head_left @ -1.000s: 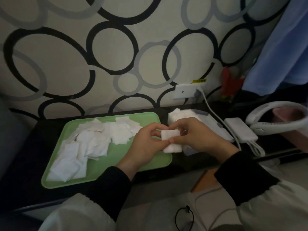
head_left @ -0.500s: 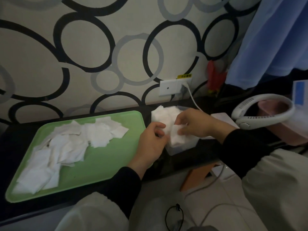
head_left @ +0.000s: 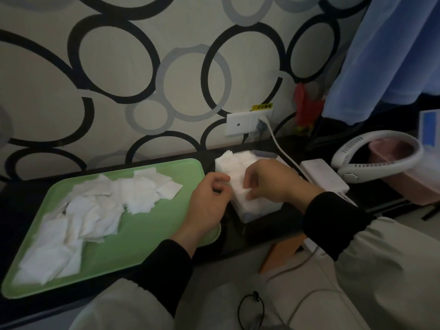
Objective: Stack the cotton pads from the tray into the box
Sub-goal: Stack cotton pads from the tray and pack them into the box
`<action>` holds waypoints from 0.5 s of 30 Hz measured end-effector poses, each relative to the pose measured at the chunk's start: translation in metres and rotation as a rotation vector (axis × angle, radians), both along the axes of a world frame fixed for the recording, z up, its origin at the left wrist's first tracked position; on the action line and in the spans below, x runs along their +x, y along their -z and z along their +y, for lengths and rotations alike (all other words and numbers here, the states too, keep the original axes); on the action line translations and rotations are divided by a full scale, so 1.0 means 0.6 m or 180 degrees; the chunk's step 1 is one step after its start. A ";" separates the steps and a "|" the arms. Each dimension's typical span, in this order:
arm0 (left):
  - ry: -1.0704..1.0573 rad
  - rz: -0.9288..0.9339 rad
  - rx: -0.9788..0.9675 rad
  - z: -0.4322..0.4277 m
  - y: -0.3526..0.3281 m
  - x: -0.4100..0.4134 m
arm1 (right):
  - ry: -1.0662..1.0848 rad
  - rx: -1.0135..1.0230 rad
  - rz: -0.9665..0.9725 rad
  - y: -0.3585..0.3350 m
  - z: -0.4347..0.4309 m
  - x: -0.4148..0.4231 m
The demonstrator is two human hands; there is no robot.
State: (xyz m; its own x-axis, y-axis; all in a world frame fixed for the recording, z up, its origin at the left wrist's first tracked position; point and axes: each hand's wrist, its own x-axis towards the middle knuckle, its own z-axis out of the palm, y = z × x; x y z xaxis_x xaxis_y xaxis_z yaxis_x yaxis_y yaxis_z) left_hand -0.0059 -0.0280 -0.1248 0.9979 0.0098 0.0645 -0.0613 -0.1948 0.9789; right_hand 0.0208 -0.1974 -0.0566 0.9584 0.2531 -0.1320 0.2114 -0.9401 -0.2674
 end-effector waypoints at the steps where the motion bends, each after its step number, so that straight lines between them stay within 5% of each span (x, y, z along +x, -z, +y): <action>1: -0.0018 -0.0004 0.0007 0.002 -0.001 -0.001 | 0.0037 -0.0036 -0.0029 0.000 0.002 -0.002; 9: -0.0180 -0.0058 0.0196 0.047 -0.023 -0.008 | 0.0095 0.0030 -0.0113 -0.044 0.014 -0.013; 15: -0.0396 -0.0080 0.0566 0.127 -0.035 -0.032 | 0.0046 0.1164 -0.0381 -0.069 0.109 -0.038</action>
State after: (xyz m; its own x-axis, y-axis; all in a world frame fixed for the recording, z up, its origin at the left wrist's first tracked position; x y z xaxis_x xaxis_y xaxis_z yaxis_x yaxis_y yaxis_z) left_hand -0.0248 0.0485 -0.1040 0.9877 0.1192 0.1011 -0.0500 -0.3719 0.9269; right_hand -0.0021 -0.1318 -0.0151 0.9654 0.2490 0.0776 0.2488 -0.7903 -0.5600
